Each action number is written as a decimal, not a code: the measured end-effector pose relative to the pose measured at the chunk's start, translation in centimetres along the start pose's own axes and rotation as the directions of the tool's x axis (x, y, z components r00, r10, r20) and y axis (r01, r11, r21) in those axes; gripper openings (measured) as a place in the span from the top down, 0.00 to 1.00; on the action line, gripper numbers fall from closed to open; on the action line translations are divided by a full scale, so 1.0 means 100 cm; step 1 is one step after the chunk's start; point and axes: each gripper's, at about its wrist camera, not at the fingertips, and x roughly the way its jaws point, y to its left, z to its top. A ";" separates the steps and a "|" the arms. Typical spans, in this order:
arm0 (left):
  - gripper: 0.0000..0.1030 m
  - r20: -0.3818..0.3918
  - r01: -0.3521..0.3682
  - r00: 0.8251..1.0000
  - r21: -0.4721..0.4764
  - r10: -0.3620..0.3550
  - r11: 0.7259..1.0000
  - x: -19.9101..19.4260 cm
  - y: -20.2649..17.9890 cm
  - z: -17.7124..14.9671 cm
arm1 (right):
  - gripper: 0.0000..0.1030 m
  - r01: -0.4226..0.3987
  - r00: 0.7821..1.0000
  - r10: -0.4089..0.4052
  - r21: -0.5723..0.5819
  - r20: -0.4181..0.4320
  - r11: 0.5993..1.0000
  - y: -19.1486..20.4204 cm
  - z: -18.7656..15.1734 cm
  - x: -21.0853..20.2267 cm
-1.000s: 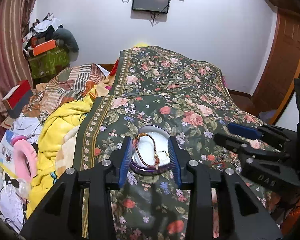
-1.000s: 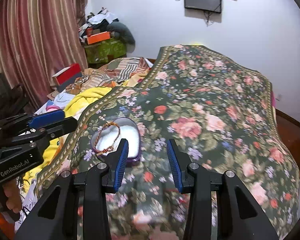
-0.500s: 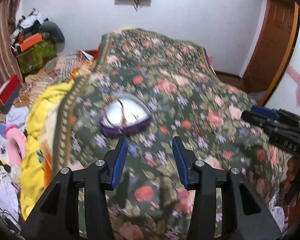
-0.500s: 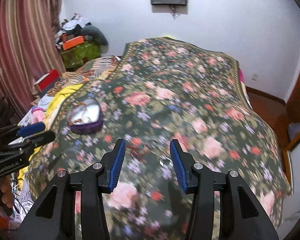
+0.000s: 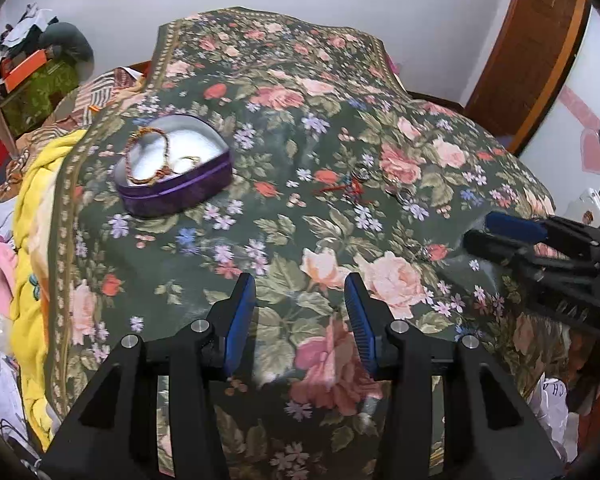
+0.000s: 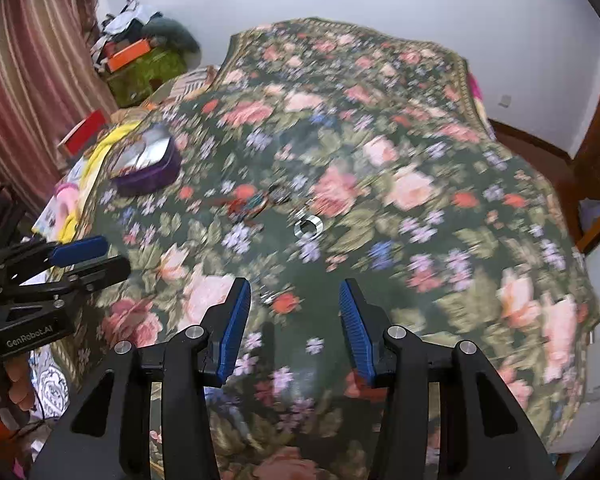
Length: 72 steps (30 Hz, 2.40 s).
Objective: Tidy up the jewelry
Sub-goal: 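Move both tools back to the jewelry and grasp the silver charm with the right tool, then grasp the red tassel keychain with the left tool while the right tool lifts the charm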
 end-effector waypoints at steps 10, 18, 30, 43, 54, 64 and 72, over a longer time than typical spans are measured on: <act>0.56 -0.034 0.009 0.999 -0.002 -0.009 1.000 0.016 0.002 -0.003 | 0.59 -0.030 0.998 0.029 -0.003 -0.056 1.000 0.005 -0.008 0.029; 0.56 -0.046 0.014 0.999 -0.006 -0.014 1.000 0.024 0.004 -0.001 | 0.84 -0.030 0.998 0.028 -0.039 -0.054 0.999 0.012 -0.010 0.041; 0.56 -0.039 0.007 0.999 0.013 -0.007 1.000 0.029 -0.001 0.010 | 0.91 -0.076 0.997 0.077 0.032 -0.028 0.997 -0.001 -0.005 0.032; 0.56 -0.020 0.057 0.998 0.051 -0.056 0.997 0.041 -0.025 0.040 | 0.91 -0.040 0.995 0.031 0.104 0.091 0.994 -0.037 0.017 0.001; 0.60 -0.061 0.066 0.996 0.065 -0.063 0.996 0.086 -0.041 0.061 | 0.91 -0.047 0.995 0.037 0.119 0.090 0.992 -0.051 0.018 0.005; 0.95 -0.060 0.106 0.993 0.036 -0.104 0.994 0.092 -0.035 0.065 | 0.91 -0.052 0.995 0.041 0.126 0.090 0.991 -0.057 0.019 0.005; 0.95 0.028 0.082 0.996 0.021 -0.083 0.996 0.054 -0.026 0.066 | 0.91 -0.069 0.991 0.057 0.100 0.122 0.993 -0.045 0.029 -0.005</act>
